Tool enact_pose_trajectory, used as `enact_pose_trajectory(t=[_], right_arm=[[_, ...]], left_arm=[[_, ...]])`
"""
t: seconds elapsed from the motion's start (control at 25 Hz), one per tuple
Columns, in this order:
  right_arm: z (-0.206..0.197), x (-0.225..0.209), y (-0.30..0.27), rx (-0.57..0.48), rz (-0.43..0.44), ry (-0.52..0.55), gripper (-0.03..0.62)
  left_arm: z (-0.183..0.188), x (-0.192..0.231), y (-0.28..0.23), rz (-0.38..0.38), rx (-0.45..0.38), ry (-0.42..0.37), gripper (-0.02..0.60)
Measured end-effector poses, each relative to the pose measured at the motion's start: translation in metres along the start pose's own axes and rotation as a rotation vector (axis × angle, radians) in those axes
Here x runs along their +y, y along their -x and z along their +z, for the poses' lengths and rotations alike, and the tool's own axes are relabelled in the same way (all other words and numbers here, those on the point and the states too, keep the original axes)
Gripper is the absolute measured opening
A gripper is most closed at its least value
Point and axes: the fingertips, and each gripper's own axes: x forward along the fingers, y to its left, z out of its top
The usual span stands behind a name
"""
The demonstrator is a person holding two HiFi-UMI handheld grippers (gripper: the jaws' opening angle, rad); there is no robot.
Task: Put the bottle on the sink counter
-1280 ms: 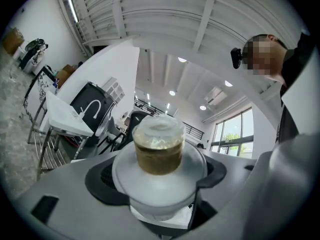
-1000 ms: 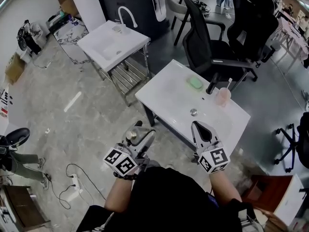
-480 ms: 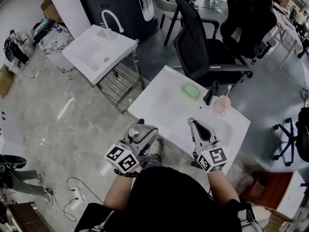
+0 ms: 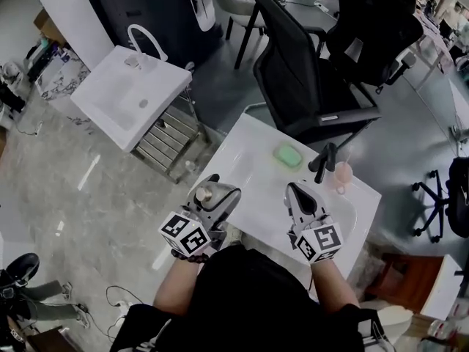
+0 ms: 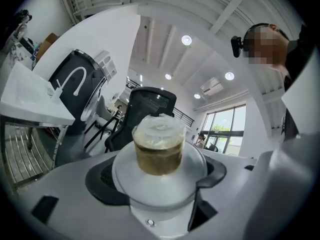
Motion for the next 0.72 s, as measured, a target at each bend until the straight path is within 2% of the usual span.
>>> enact_pose_trajectory(t=[0.4, 0.72], right_arm=[[-0.026, -0.017, -0.043, 0.058, -0.071, -0.067, 0.031], [-0.056, -0.014, -0.052, 0.135, -0.128, -0.092, 0.031]], left_arm=[[-0.012, 0.061, -0.038, -0.011, 0.132, 0.051, 0.355], [-0.032, 0.091, -0.071, -0.042, 0.191, 0.070, 0.356]])
